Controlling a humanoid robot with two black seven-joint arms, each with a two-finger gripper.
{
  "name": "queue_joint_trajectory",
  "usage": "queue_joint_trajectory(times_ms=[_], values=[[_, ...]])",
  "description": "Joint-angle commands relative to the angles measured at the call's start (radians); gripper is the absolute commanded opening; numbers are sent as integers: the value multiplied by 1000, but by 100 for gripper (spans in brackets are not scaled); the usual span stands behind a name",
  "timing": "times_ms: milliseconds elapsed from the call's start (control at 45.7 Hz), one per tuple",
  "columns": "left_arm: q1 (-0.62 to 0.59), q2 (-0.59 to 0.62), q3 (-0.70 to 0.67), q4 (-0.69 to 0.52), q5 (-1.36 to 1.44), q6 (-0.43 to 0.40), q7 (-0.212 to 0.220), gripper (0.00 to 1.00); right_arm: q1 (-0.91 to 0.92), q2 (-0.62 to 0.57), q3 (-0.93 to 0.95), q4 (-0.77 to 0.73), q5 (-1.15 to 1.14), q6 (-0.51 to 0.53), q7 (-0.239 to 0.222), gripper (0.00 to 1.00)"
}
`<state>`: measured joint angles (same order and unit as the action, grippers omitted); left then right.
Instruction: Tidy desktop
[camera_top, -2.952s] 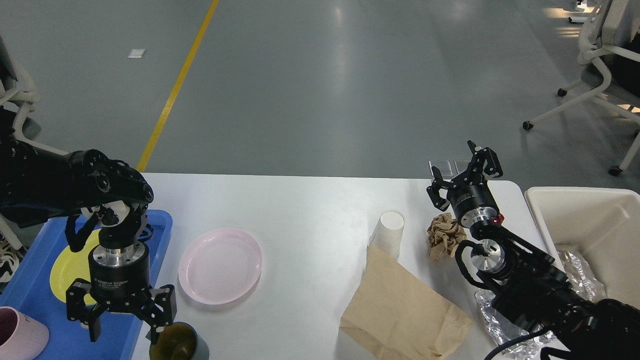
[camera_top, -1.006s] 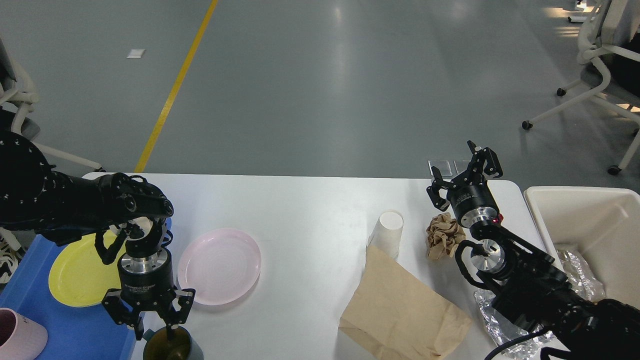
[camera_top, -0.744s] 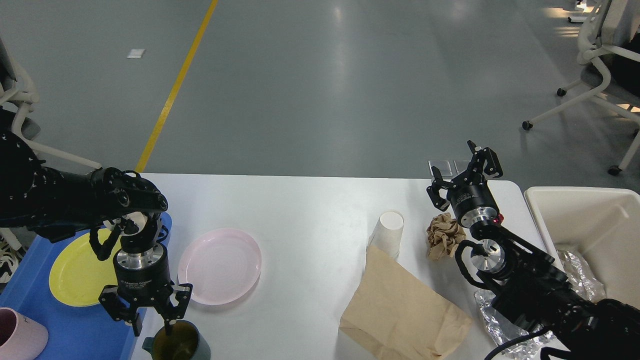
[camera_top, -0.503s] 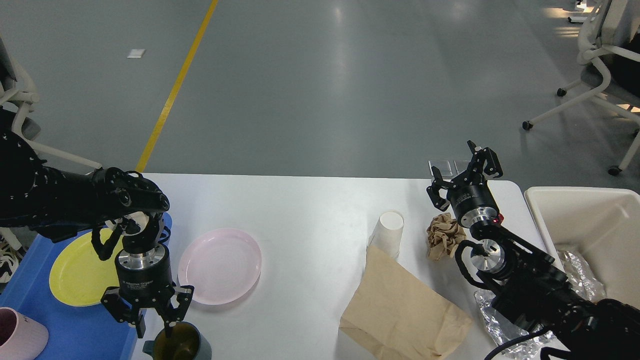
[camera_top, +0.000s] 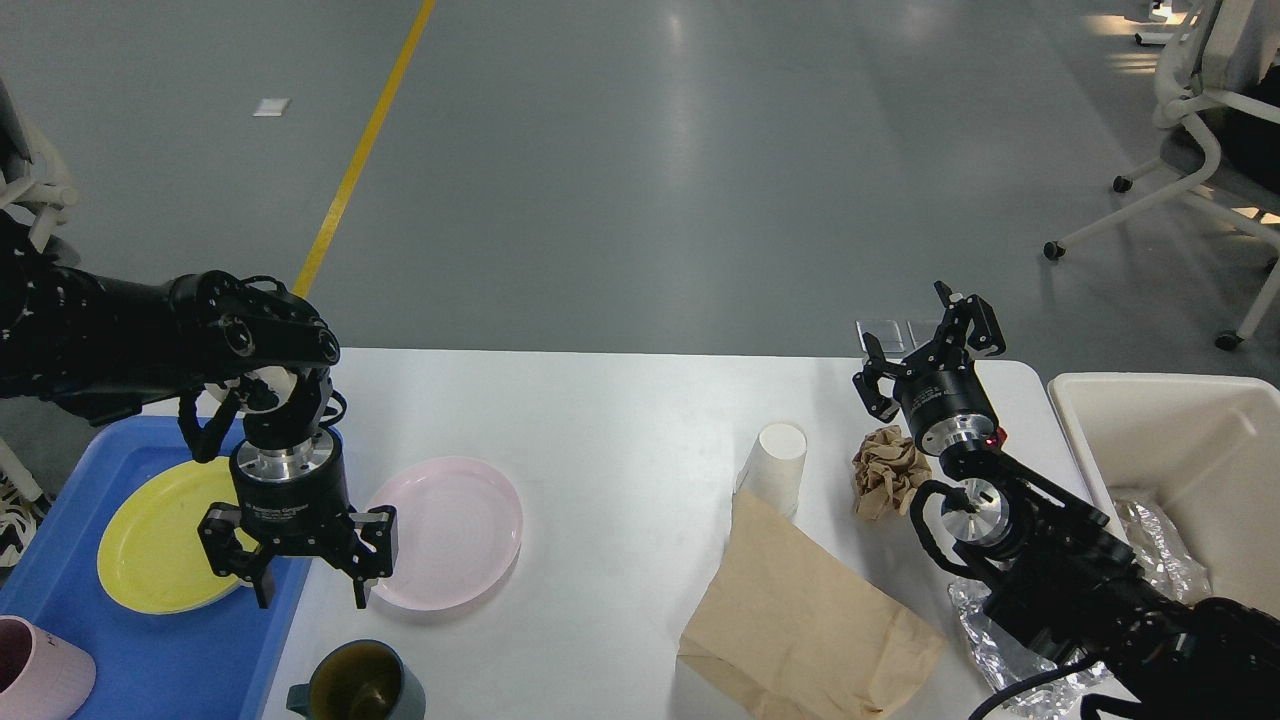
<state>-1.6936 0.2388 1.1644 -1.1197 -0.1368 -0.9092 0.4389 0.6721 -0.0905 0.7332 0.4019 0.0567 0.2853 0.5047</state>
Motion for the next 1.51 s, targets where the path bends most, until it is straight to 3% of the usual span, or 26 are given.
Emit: queue_joint_trajectory(times_ms=[0, 87, 197, 328, 437, 503, 656, 875, 1225, 1487], values=[[-87, 22, 37, -71, -1, 1, -3, 96, 0, 0, 0, 0, 0, 0, 0, 100], [-126, 28, 75, -89, 2, 6, -52, 96, 0, 0, 0, 0, 0, 0, 0, 100], [-170, 27, 139, -114, 11, 42, -201, 95, 0, 0, 0, 0, 0, 0, 0, 100], [-192, 17, 205, -146, 17, 179, -386, 95, 0, 0, 0, 0, 0, 0, 0, 100], [-190, 7, 213, -149, 58, 259, -476, 95, 0, 0, 0, 0, 0, 0, 0, 100], [-184, -9, 213, -149, 88, 277, -489, 95, 0, 0, 0, 0, 0, 0, 0, 100], [-170, -85, 204, -173, 129, 268, -486, 95, 0, 0, 0, 0, 0, 0, 0, 100], [-158, -102, 201, -249, 190, 243, -479, 95, 0, 0, 0, 0, 0, 0, 0, 100], [-80, -101, 202, -233, 361, 210, -479, 95, 0, 0, 0, 0, 0, 0, 0, 100], [0, -118, 199, -150, 364, 217, -477, 93, 0, 0, 0, 0, 0, 0, 0, 100]])
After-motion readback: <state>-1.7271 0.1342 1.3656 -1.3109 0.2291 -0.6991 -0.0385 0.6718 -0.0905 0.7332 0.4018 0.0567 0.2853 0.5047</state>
